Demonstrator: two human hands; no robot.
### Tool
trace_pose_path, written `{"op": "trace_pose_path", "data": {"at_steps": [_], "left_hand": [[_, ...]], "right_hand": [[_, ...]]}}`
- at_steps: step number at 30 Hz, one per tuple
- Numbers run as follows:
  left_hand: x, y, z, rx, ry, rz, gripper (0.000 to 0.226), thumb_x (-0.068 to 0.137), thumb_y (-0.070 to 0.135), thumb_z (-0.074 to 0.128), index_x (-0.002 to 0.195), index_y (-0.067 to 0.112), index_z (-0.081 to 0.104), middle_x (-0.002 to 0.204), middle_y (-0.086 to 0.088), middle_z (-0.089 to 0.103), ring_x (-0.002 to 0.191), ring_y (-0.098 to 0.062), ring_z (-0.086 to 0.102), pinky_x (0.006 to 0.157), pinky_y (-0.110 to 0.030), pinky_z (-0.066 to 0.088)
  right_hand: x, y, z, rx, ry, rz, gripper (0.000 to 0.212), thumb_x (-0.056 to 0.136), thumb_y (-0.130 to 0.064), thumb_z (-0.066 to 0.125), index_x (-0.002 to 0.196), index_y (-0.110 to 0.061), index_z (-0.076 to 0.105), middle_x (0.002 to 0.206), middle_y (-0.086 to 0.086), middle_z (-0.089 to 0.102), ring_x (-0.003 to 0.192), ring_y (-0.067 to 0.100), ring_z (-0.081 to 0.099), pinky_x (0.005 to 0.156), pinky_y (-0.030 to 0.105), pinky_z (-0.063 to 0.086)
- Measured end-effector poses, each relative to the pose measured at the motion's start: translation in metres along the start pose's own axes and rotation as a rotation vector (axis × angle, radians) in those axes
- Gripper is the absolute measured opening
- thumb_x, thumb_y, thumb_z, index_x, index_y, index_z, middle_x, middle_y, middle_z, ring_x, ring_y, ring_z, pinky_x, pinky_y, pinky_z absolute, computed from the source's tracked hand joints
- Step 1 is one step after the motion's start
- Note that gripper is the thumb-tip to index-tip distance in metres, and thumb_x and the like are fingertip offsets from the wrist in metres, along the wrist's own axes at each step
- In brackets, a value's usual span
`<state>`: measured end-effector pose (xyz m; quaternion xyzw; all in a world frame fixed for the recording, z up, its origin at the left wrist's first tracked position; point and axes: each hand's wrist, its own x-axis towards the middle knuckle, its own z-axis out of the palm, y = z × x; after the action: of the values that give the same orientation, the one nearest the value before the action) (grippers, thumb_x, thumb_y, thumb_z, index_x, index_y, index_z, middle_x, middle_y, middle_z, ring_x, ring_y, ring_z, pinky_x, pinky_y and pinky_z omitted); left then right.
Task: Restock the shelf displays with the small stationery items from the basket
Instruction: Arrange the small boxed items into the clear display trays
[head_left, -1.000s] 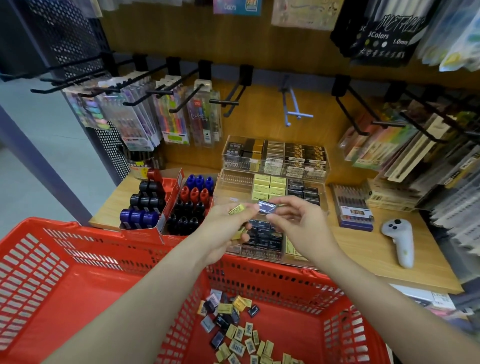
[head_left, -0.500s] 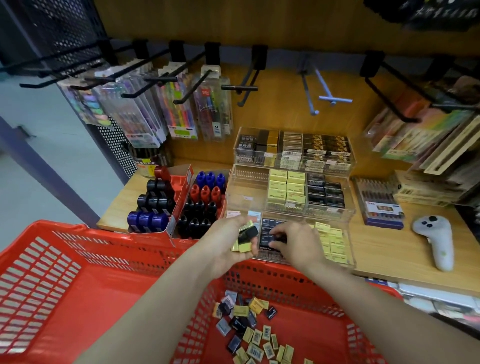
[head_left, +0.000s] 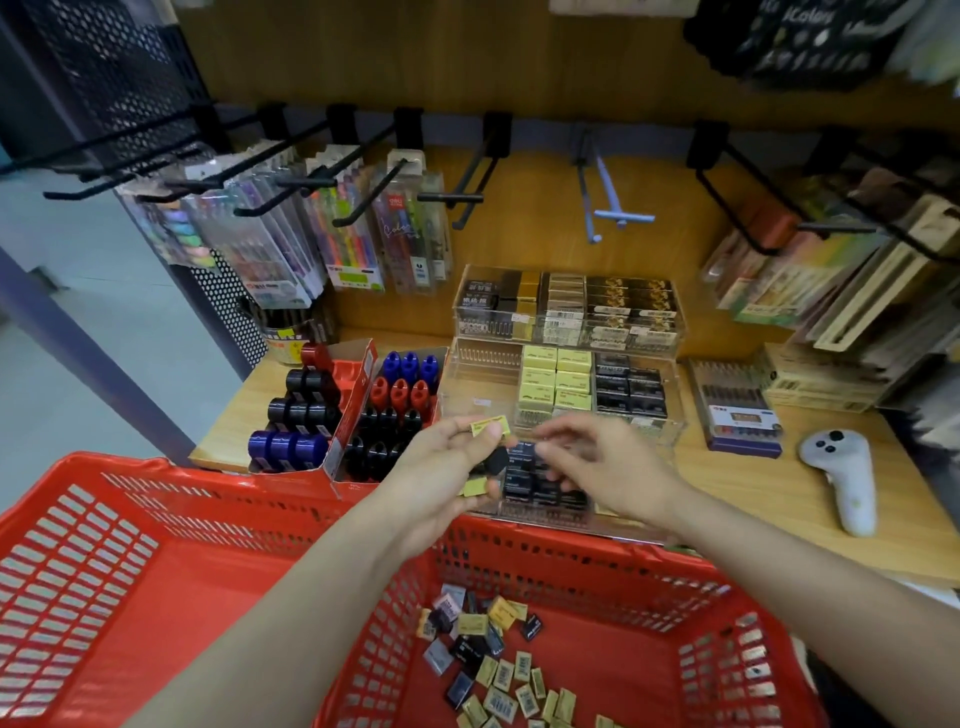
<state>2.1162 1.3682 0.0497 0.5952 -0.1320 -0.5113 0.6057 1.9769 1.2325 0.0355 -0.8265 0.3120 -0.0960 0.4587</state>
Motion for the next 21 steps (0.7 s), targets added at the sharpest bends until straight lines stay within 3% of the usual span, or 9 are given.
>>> {"op": "trace_pose_path", "data": {"at_steps": [2, 4, 7, 12, 15, 18, 21], "left_hand": [[-0.007, 0.002, 0.016, 0.001, -0.050, 0.030, 0.028, 0.095, 0.022, 0.063, 0.119, 0.009, 0.059, 0.092, -0.003, 0.074, 0.064, -0.010, 0.064, 0.061, -0.026, 0.053], [-0.014, 0.003, 0.034, 0.034, -0.111, 0.085, 0.029, 0.094, 0.021, 0.064, 0.121, 0.012, 0.059, 0.106, -0.006, 0.073, 0.079, -0.015, 0.069, 0.063, -0.026, 0.053], [-0.024, 0.002, 0.064, 0.133, -0.172, 0.189, 0.020, 0.094, 0.018, 0.064, 0.114, 0.020, 0.063, 0.109, 0.000, 0.073, 0.098, -0.020, 0.070, 0.069, -0.029, 0.056], [-0.036, -0.002, 0.087, 0.219, -0.170, 0.295, 0.014, 0.090, 0.025, 0.070, 0.101, 0.033, 0.071, 0.105, -0.004, 0.071, 0.082, -0.015, 0.068, 0.067, -0.032, 0.057], [-0.041, -0.002, 0.087, 0.178, -0.213, 0.198, 0.024, 0.086, 0.034, 0.071, 0.109, 0.033, 0.071, 0.108, 0.001, 0.070, 0.084, -0.013, 0.068, 0.071, -0.029, 0.055], [-0.033, -0.002, 0.079, 0.081, -0.237, 0.094, 0.034, 0.090, 0.009, 0.068, 0.119, 0.024, 0.066, 0.105, -0.003, 0.066, 0.079, -0.013, 0.069, 0.078, -0.031, 0.057], [-0.026, 0.000, 0.070, 0.138, -0.210, 0.066, 0.040, 0.093, -0.004, 0.059, 0.121, 0.024, 0.065, 0.111, -0.004, 0.055, 0.083, -0.014, 0.067, 0.094, -0.039, 0.056]], "right_hand": [[-0.019, -0.019, -0.021, 0.259, -0.030, 0.000, 0.027, 0.083, -0.024, 0.076, 0.109, -0.024, 0.068, 0.098, 0.000, 0.072, 0.079, 0.017, 0.074, 0.074, 0.029, 0.061], [-0.036, -0.032, -0.037, 0.269, -0.010, -0.034, 0.030, 0.080, -0.025, 0.078, 0.108, -0.029, 0.068, 0.102, 0.002, 0.071, 0.079, 0.019, 0.075, 0.076, 0.032, 0.061], [-0.060, -0.038, -0.059, 0.269, 0.073, -0.077, 0.032, 0.082, -0.020, 0.076, 0.113, -0.023, 0.071, 0.102, 0.003, 0.071, 0.079, 0.020, 0.075, 0.077, 0.031, 0.061], [-0.088, -0.029, -0.076, 0.258, 0.156, -0.130, 0.032, 0.076, -0.012, 0.082, 0.098, -0.035, 0.076, 0.097, -0.007, 0.074, 0.083, 0.013, 0.074, 0.078, 0.026, 0.059], [-0.085, -0.019, -0.077, 0.215, 0.186, -0.084, 0.029, 0.077, -0.014, 0.081, 0.095, -0.035, 0.073, 0.087, -0.010, 0.076, 0.079, 0.010, 0.074, 0.078, 0.027, 0.059], [-0.074, 0.008, -0.089, 0.178, 0.270, 0.086, 0.023, 0.084, -0.018, 0.076, 0.104, -0.028, 0.069, 0.075, -0.005, 0.076, 0.076, 0.009, 0.074, 0.077, 0.030, 0.058], [-0.065, 0.043, -0.095, -0.060, 0.293, 0.184, 0.026, 0.087, -0.021, 0.074, 0.112, -0.021, 0.068, 0.085, -0.012, 0.072, 0.071, -0.004, 0.069, 0.061, 0.010, 0.047]]}}
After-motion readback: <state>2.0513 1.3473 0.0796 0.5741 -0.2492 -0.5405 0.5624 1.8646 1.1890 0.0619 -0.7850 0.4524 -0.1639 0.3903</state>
